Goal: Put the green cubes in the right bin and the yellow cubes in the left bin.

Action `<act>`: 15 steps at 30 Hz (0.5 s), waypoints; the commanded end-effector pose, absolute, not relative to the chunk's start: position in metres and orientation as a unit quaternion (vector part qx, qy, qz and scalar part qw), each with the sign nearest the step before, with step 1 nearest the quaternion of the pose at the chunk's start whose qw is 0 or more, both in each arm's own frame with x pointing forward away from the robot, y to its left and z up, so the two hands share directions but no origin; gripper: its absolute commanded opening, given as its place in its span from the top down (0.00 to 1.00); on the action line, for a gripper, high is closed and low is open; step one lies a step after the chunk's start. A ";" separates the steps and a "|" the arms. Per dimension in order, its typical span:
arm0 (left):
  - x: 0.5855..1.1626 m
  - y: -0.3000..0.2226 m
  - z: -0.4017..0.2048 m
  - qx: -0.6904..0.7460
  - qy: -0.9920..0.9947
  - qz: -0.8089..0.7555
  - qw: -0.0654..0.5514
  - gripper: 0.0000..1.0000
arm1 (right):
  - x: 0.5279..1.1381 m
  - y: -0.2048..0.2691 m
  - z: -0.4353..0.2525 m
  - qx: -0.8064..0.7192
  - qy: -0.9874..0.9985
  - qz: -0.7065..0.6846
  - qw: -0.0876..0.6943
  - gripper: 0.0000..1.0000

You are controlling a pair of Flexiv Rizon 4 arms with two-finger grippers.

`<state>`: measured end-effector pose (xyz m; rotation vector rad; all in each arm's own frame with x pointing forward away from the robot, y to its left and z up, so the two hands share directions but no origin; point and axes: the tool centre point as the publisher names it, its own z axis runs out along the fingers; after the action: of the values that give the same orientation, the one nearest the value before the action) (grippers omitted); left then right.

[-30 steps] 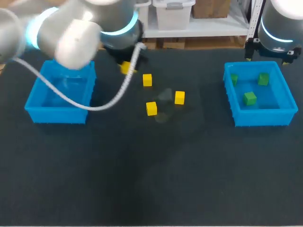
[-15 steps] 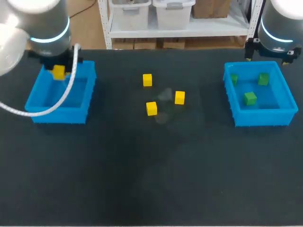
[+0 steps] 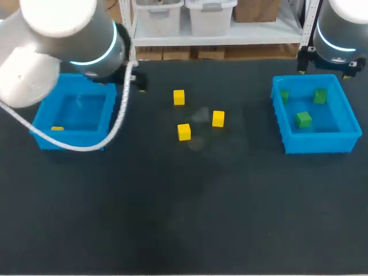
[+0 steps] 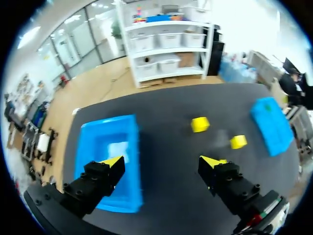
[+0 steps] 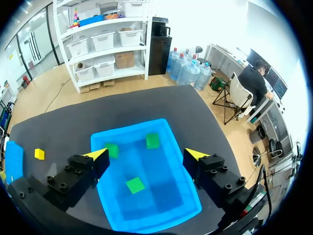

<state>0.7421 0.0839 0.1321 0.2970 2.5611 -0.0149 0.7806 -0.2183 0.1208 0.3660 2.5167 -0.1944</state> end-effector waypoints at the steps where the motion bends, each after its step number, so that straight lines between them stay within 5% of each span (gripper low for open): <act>1: 0.753 0.033 0.117 0.217 0.948 -0.097 0.209 0.00 | 0.778 -0.219 0.120 0.138 0.943 -0.072 0.295 0.00; 7: 0.731 -0.022 0.098 0.457 0.872 -0.104 0.139 0.00 | 0.778 -0.219 0.120 0.138 0.943 -0.072 0.295 0.00; 15: 0.714 -0.033 0.075 0.669 0.736 -0.098 0.012 0.00 | 0.778 -0.219 0.120 0.138 0.943 -0.072 0.295 0.00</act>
<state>0.7093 -0.0348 0.0789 0.9391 2.5901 -0.1934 0.7806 -0.2183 0.1209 0.3659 2.5166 -0.1943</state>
